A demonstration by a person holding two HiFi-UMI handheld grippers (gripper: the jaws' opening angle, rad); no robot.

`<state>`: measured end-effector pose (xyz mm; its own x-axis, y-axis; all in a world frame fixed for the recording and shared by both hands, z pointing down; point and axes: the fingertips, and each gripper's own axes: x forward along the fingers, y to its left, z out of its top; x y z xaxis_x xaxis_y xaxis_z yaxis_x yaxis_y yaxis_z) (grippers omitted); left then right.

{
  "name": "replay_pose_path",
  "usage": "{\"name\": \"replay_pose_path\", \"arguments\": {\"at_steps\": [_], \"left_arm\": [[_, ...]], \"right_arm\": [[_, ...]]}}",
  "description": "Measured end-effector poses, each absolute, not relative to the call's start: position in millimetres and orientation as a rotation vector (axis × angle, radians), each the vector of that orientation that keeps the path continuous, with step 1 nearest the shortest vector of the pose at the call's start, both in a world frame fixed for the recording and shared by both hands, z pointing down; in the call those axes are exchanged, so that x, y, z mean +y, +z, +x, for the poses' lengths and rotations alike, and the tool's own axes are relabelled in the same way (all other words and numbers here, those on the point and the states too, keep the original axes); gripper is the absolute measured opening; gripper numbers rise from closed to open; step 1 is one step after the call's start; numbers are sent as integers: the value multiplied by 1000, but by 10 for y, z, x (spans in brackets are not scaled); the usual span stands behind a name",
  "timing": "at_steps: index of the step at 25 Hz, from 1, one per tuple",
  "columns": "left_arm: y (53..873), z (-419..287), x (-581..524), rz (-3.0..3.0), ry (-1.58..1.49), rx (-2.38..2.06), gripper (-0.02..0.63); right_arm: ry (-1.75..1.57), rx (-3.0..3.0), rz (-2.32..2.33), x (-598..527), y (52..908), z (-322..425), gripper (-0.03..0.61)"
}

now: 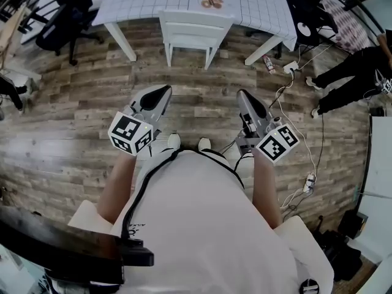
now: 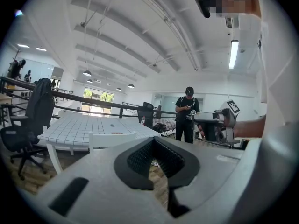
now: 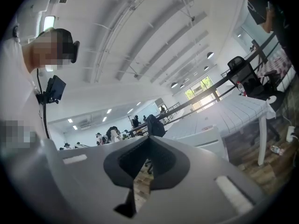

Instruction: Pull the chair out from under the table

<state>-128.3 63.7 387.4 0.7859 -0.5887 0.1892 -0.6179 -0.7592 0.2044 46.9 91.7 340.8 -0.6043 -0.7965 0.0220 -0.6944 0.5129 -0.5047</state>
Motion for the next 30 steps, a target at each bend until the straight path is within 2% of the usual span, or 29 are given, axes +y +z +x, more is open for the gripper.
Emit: {"name": "replay_pose_path", "arguments": {"at_steps": [12,30], "left_arm": [[3961,-1763,546,2750,165,-875,8],[3980,-1540,185,2742,180,-908,8]], "right_arm": [[-677,2561,-1323,916,3392,-152,6],[-679,2567,-1266,469,3448,63,6]]}}
